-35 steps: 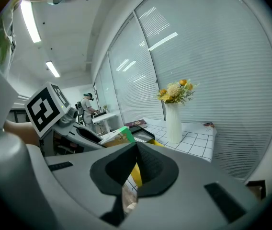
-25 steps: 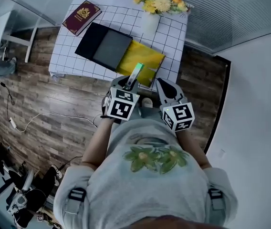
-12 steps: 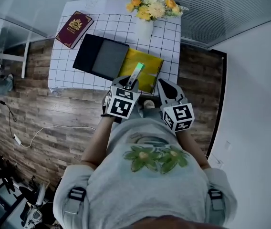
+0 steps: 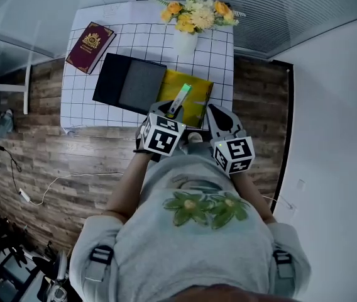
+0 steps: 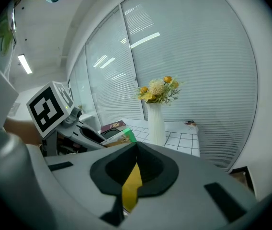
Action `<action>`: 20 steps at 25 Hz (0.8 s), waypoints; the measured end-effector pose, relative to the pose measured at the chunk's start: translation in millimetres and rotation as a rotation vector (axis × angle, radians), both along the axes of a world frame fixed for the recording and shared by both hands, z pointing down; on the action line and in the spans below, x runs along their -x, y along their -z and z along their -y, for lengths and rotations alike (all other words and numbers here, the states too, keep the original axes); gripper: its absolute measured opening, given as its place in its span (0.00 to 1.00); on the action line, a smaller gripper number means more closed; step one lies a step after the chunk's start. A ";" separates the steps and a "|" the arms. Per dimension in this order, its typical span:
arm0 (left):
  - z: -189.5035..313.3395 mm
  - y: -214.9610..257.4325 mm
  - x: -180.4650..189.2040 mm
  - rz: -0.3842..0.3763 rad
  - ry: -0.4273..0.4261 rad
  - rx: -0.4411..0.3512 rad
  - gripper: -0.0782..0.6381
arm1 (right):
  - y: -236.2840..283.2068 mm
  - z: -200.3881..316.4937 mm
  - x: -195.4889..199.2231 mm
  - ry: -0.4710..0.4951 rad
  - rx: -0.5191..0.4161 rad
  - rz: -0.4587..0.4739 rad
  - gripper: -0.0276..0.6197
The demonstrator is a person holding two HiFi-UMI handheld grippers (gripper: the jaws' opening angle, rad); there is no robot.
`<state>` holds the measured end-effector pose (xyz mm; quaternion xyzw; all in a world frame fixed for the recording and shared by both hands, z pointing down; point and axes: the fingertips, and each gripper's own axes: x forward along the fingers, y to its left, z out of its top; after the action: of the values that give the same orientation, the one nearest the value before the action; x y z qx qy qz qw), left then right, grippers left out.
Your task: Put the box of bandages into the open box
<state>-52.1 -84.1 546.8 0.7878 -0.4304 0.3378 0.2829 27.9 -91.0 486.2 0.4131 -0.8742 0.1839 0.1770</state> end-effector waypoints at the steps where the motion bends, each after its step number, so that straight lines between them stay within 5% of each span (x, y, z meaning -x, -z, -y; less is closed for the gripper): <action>1: 1.4 -1.2 -0.8 0.000 -0.006 0.001 0.25 | -0.8 1.4 -0.4 -0.005 0.001 -0.002 0.05; 20: 19.0 -36.9 -10.0 0.058 -0.102 0.061 0.25 | -3.1 21.9 -10.6 -0.078 -0.001 -0.011 0.05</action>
<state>-42.1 -103.1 583.8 0.7897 -0.3873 0.3871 0.2766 38.5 -112.9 489.3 0.4481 -0.8565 0.1877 0.1742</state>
